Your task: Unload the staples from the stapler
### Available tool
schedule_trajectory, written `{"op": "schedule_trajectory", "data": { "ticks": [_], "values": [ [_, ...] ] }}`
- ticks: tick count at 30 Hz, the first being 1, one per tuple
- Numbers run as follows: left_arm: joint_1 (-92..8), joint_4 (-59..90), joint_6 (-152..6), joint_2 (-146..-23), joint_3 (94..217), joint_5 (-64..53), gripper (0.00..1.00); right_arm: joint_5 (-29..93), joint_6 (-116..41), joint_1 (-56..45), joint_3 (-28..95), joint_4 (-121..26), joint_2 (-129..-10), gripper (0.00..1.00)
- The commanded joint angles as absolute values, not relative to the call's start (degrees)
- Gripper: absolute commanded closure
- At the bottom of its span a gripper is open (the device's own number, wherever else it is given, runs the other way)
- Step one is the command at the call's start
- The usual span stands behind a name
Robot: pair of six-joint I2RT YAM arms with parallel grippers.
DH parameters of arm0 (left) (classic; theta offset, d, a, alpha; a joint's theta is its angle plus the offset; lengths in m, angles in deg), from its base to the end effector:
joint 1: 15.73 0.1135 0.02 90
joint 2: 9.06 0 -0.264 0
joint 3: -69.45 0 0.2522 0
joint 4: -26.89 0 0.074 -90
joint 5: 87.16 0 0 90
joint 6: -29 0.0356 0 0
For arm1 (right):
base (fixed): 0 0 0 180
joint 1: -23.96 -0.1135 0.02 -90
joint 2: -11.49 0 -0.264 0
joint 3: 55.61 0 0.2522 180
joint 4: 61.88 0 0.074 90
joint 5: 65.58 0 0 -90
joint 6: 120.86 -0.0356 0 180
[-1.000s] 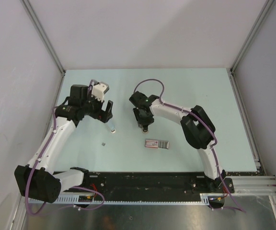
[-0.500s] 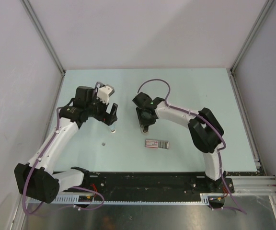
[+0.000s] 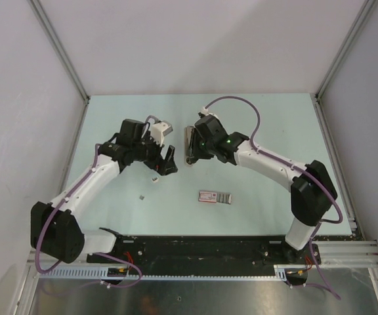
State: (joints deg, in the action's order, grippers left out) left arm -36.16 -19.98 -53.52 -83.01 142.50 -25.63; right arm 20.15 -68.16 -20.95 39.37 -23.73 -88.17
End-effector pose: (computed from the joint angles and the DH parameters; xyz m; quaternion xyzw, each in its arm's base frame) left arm 0.2470 -0.1101 0.2853 0.3040 0.8562 -0.2673 0.3211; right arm 0.2823 0.2777 0.2787 -0.0459 0.9148 0.2371 0.3237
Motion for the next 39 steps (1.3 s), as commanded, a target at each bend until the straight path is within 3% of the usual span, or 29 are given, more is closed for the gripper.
{"op": "schedule_trajectory", "data": {
  "ticks": [1, 13, 21, 27, 35, 39],
  "values": [
    [-37.7, -15.4, -53.5, -84.6, 142.2, -31.3, 0.05, 22.5, -74.6, -20.4, 38.2, -33.5, -83.2, 1.0],
    [-38.6, -11.8, -51.3, -91.9, 143.1, -34.7, 0.05, 28.5, -81.0, -19.7, 34.5, -38.8, -80.3, 1.0],
    [-38.8, -10.3, -51.3, -95.6, 144.8, -35.3, 0.17, 32.5, -85.4, -19.1, 30.3, -44.5, -79.7, 1.0],
    [-38.8, -9.2, -51.4, -96.3, 145.6, -35.9, 0.39, 34.5, -87.1, -18.7, 28.5, -46.6, -79.3, 1.0],
    [-38.8, -8.5, -50.1, -95.9, 145.1, -35.5, 0.86, 36.4, -87.9, -17.9, 25.4, -47.5, -78.7, 1.0],
    [-38.8, -8.3, -47.9, -95.8, 144.1, -33.1, 0.96, 38.1, -86.5, -16.5, 24.3, -47.5, -78.2, 1.0]
  ]
}}
